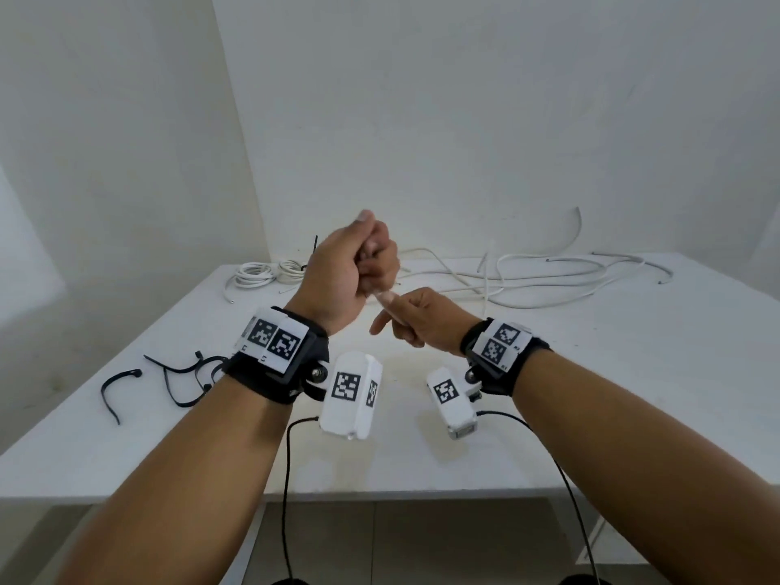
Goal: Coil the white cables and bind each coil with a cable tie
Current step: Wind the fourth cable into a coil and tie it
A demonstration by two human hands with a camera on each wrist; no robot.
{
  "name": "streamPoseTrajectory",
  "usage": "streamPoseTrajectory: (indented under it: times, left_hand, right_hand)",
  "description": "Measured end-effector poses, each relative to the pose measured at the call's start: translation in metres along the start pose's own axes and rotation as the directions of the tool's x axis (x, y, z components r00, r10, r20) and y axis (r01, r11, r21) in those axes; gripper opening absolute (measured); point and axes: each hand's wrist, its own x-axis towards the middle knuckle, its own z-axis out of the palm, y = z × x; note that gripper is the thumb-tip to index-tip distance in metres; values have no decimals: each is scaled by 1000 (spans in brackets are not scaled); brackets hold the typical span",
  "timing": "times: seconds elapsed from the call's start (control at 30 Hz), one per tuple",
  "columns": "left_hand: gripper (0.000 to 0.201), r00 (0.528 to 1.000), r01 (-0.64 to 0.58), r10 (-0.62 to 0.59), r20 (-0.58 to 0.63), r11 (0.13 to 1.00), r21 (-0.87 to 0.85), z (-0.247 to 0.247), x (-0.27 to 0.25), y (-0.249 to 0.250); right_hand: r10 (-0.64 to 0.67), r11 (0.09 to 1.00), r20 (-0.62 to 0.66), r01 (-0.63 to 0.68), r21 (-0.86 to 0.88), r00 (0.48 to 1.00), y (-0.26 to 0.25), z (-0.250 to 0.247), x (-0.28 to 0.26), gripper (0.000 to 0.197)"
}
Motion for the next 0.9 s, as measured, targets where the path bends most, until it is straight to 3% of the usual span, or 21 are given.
streamPoseTrajectory:
  times: [0.1,0.17,0.3,0.43,0.53,0.57,0.7,0.8,0.9]
  left_hand:
    - [44,978,-23,44,-202,994,106,-11,11,-8]
    - [42,964,17,59,-260,960,280,-18,15,-20]
    - [41,966,167,-7,-259,782,600,-38,10,-42]
    - [48,940,339,-176,-291,540,770,-45,-1,-53]
    - [57,928,352,-272,-254,421,836,-45,-4,-57]
    - [57,920,358,-315,-233,432,828,-44,-5,-58]
    - [48,849,510,-483,-214,644,570,-41,-10,-66]
    - [56,804,581,-571,-164,698,418,-36,-15,-66]
    - [57,801,580,-598,-41,757,302,-31,-19,-62]
  right_hand:
    - [35,981,25,-29,-193,999,-4,10,-3,54]
    - [51,943,48,-32,-332,998,-7,16,-4,48]
    - [0,829,81,45,-557,997,-10,13,-8,33]
    - [-86,780,104,132,-611,991,-19,1,-13,19]
    - [-149,746,87,170,-644,985,-28,-6,-14,16]
    - [-152,749,80,168,-641,985,-29,-9,-13,14]
    - [-183,793,32,166,-585,983,-28,-23,-11,7]
    - [-185,858,-18,153,-490,983,-28,-33,-10,10]
    - [-191,906,-42,159,-392,981,-30,-42,-11,12]
